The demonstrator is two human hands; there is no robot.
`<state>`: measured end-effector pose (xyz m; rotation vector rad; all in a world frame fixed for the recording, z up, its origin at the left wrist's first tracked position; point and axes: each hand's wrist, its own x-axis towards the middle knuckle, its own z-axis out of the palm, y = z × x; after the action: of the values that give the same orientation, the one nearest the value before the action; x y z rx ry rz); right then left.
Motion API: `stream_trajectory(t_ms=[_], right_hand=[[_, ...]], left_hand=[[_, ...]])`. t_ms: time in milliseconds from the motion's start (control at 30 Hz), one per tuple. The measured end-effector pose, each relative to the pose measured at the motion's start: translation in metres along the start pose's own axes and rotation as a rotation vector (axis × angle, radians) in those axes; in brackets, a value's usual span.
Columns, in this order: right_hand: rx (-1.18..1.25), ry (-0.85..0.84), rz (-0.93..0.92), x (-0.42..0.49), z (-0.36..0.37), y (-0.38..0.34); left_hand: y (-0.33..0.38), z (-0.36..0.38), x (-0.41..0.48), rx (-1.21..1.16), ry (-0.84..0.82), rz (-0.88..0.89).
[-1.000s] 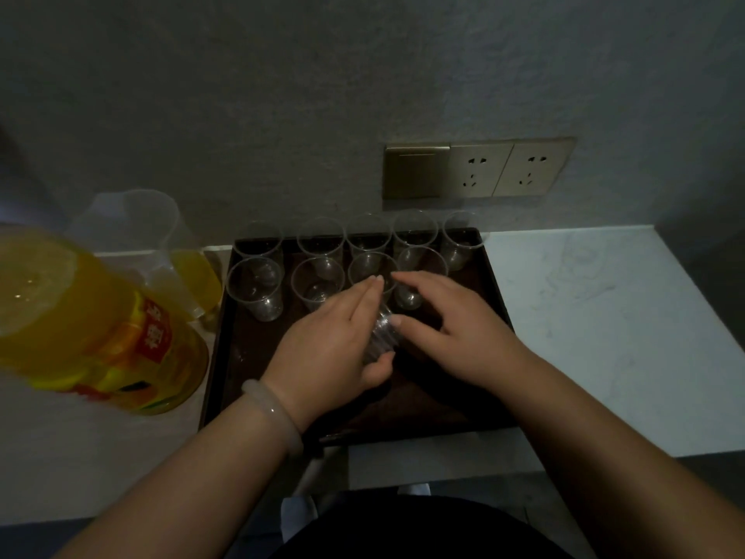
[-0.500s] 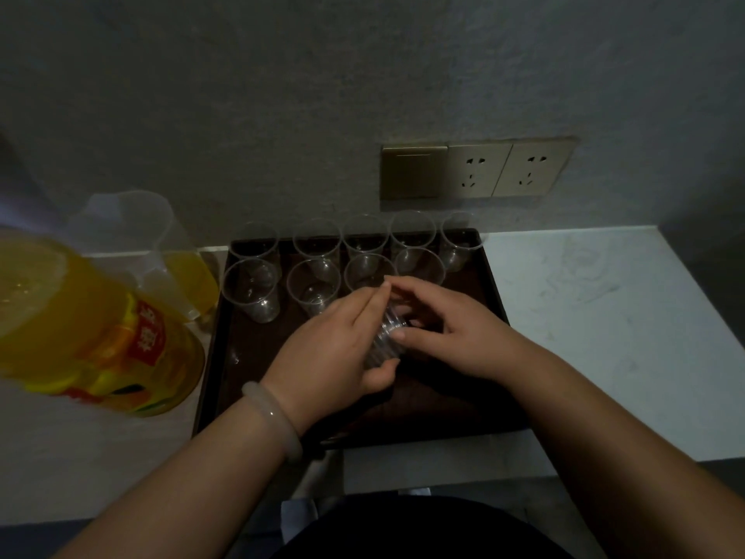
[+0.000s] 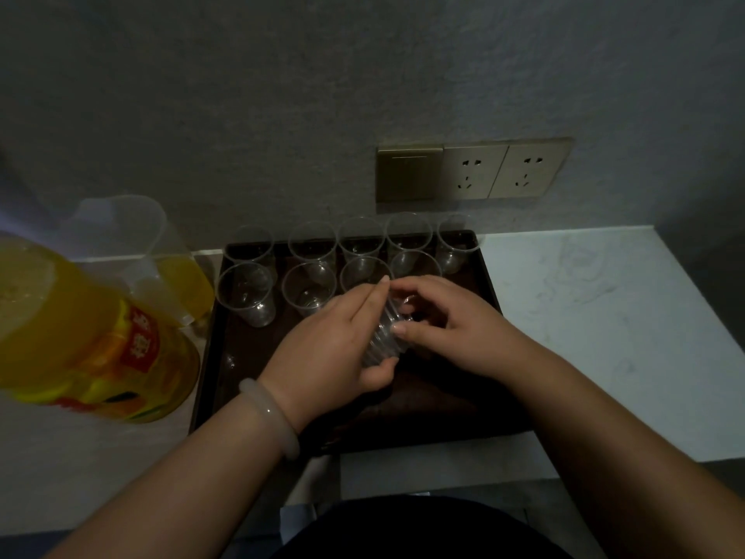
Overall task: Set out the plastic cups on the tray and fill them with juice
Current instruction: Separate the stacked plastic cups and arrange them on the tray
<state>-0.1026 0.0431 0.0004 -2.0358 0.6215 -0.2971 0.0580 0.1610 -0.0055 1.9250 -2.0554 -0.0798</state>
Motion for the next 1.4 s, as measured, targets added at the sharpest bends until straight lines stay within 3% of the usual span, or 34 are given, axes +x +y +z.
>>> stream_trajectory(t_ms=[233, 767, 1133, 1400], right_hand=[[-0.124, 0.018, -0.023, -0.002, 0.002, -0.003], [-0.116, 0.077, -0.01, -0.003, 0.011, -0.003], [-0.166, 0.438, 0.0, -0.009, -0.008, -0.007], [-0.432, 0.586, -0.065, -0.024, -0.024, -0.004]], left_hand=[[-0.003, -0.001, -0.004, -0.001, -0.011, -0.004], [0.0, -0.007, -0.008, -0.05, 0.015, -0.026], [-0.001, -0.008, -0.015, 0.004, -0.043, -0.065], [0.008, -0.011, -0.016, 0.016, -0.081, -0.062]])
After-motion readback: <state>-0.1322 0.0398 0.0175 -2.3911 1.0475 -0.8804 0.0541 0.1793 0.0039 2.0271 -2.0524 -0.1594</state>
